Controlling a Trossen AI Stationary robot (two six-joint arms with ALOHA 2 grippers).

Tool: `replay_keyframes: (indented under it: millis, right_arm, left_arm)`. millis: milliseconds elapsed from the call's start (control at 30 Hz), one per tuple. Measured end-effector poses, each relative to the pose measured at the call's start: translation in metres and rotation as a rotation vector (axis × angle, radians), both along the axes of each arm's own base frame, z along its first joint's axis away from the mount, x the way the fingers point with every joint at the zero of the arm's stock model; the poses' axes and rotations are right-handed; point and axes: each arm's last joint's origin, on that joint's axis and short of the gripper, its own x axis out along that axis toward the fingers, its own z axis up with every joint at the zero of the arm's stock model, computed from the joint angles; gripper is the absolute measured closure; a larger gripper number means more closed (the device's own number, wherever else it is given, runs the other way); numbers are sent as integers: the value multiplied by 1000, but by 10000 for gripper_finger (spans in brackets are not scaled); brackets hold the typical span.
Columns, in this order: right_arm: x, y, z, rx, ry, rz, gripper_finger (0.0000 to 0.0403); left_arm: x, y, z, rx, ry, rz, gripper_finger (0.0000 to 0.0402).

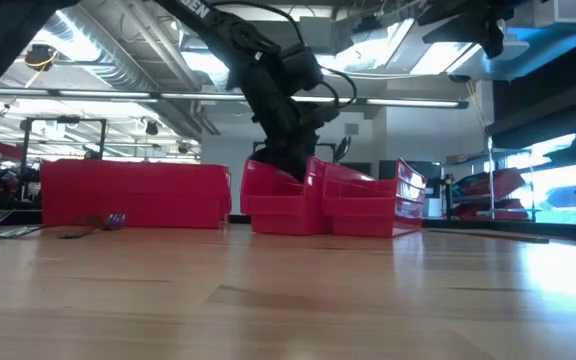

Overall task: Sort silverware
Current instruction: Put the black spoon into the middle red bin

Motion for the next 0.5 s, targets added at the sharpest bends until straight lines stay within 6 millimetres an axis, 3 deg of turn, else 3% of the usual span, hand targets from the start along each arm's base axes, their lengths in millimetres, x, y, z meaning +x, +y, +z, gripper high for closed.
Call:
replay_keyframes:
  millis: [200,500]
  right_arm:
    - [0,0,0,0,1,0,258]
    - [0,0,0,0,0,0,258]
  left_arm:
    - [-1,2,0,29,10,35,387]
    - [-2,5,0,14,9,77,360]
